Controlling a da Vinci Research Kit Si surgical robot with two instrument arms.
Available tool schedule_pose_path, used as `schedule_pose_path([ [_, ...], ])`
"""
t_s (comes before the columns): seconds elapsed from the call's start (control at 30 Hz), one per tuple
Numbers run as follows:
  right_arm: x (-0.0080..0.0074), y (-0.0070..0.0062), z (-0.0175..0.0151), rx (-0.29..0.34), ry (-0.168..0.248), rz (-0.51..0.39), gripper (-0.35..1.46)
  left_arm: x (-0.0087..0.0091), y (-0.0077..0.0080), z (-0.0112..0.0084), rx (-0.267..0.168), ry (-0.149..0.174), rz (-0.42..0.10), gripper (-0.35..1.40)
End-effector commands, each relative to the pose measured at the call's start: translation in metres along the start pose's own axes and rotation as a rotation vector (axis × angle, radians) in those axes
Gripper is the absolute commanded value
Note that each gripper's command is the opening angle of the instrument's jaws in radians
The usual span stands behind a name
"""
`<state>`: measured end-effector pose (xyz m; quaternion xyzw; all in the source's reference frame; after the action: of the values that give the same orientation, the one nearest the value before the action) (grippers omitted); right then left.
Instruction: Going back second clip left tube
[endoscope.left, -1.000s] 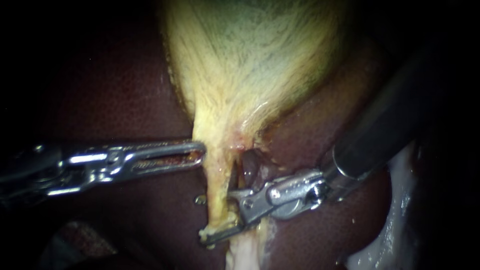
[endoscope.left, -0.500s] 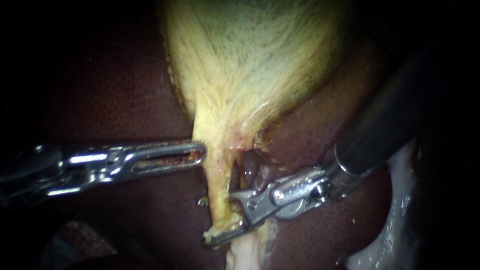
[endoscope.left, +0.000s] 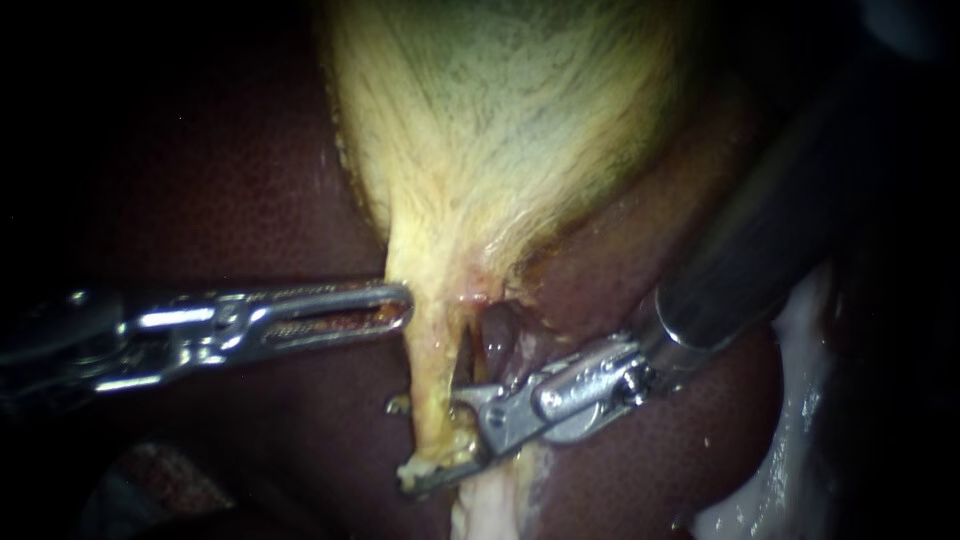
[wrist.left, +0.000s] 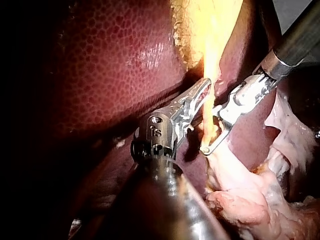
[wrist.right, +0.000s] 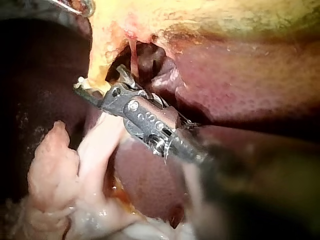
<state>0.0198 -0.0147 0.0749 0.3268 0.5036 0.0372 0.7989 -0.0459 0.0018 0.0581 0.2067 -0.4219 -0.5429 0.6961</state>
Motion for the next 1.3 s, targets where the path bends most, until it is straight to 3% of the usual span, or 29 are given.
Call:
schedule_pose_path([
  [0.03,0.0002,-0.0001,-0.0001,0.000,0.006,0.028,0.60,0.0000,0.0000,0.0000,0.000,0.000,0.000,-0.35],
  [0.2,0.0008,0.0000,-0.0006,0.003,0.029,0.114,0.60,0.0000,0.0000,0.0000,0.000,0.000,0.000,-0.35],
  [0.5,0.0029,0.0004,-0.0034,0.020,0.065,0.145,0.58,0.0000,0.0000,-0.0001,0.000,0.001,0.000,-0.35],
  [1.1,0.0022,0.0003,-0.0037,0.022,0.063,0.142,0.55,0.0000,0.0001,-0.0001,0.000,0.001,0.000,-0.35],
  [1.3,0.0020,0.0008,-0.0017,0.013,0.061,0.139,0.54,0.0000,0.0000,0.0001,0.000,0.000,0.000,-0.35],
])
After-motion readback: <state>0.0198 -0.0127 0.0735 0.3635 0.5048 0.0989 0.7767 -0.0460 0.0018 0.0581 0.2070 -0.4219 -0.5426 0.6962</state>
